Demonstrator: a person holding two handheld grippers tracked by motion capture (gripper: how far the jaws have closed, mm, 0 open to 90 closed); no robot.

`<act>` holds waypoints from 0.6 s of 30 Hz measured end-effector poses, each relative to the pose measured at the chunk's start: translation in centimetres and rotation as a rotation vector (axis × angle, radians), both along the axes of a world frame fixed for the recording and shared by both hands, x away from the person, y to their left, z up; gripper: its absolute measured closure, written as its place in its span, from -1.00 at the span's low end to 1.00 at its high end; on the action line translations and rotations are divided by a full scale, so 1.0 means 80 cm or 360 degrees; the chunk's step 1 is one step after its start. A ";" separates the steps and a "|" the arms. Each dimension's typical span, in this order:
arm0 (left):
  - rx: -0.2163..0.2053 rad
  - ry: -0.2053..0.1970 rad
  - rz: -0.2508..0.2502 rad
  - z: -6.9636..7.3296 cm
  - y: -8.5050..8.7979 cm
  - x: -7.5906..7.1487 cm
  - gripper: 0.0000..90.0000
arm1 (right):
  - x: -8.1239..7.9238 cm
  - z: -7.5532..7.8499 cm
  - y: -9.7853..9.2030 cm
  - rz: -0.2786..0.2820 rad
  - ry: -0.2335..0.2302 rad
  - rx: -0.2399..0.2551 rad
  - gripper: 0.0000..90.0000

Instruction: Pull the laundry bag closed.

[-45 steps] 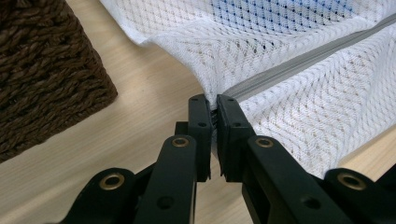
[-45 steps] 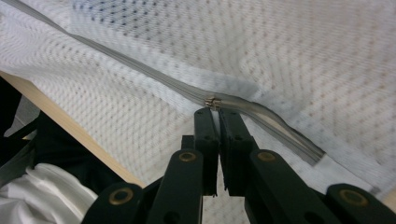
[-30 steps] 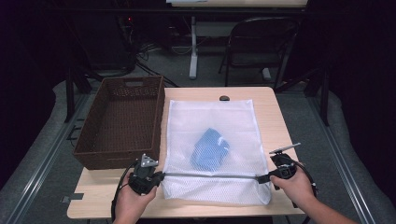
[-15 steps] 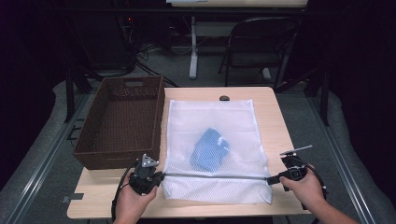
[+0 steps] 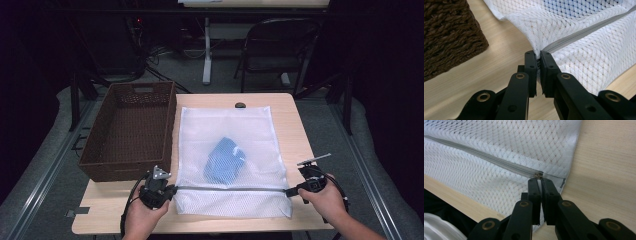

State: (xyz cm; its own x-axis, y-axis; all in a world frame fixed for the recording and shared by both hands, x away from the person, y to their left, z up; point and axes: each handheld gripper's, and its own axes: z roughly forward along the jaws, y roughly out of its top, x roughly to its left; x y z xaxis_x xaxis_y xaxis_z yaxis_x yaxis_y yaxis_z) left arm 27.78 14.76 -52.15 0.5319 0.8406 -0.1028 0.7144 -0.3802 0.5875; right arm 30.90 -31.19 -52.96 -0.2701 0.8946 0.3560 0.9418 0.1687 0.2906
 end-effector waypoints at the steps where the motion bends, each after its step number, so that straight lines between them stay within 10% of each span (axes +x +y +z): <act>1: -0.0002 0.0011 0.0006 0.000 -0.001 0.000 0.89 | 0.000 0.000 0.000 0.0004 -0.0005 0.0003 0.92; 18: 0.0039 0.0101 -0.0021 -0.008 0.001 0.001 0.86 | -0.008 -0.003 -0.002 0.0033 -0.0001 0.0031 0.92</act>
State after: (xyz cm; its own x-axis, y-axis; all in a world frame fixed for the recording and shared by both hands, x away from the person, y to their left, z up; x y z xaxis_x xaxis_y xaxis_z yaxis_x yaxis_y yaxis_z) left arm 27.85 14.87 -52.80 0.5358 0.8363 -0.1160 0.7447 -0.4034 0.5317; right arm 30.30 -31.33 -53.18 -0.2888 0.8817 0.3730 0.9380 0.1826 0.2946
